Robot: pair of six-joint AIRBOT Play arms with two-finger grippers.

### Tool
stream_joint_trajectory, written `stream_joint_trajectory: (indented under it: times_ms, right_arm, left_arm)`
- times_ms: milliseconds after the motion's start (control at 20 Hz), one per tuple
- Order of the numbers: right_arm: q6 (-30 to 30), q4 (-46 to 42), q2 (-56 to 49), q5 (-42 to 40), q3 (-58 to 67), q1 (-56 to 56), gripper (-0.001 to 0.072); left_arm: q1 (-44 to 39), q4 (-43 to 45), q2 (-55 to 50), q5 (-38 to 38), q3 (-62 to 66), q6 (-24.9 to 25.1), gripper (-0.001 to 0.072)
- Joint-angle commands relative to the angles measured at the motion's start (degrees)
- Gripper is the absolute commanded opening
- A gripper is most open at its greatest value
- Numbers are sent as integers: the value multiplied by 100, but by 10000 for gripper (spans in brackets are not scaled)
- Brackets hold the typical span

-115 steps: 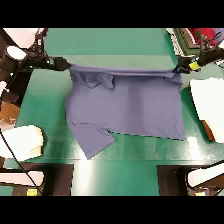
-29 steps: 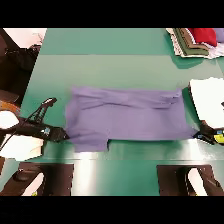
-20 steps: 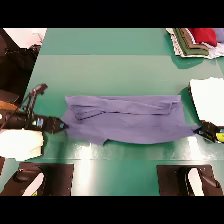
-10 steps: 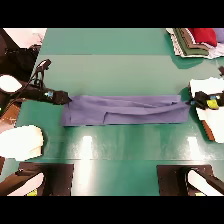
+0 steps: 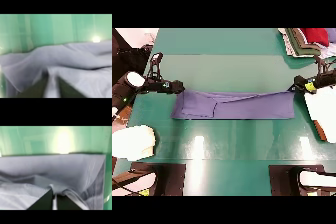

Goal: Fold the shirts.

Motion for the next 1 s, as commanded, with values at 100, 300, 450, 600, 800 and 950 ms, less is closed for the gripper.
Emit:
stream_joint_trajectory:
  times_ms: [100,300,450,600,800,950]
  right_arm:
    - [-85,22,-404,155,579,-52,485]
    - [-678,11,-4,643,-87,-409,485]
    - [-894,26,216,629,-726,-903,673]
    - [-1342,365,81,684,-1099,-1370,706]
    - [-2065,1130,-476,732,-1228,-1641,705]
    - [-2365,1338,-909,765,-1222,-1545,706]
  left_arm:
    - [2,4,-26,-15,140,-44,616]
    - [2,4,24,-977,498,-24,604]
    - [0,-4,22,-1305,505,-26,576]
    - [0,-59,22,-1534,505,20,40]
    - [0,-59,22,-1528,505,17,40]
    - [0,-61,22,-1460,505,15,40]
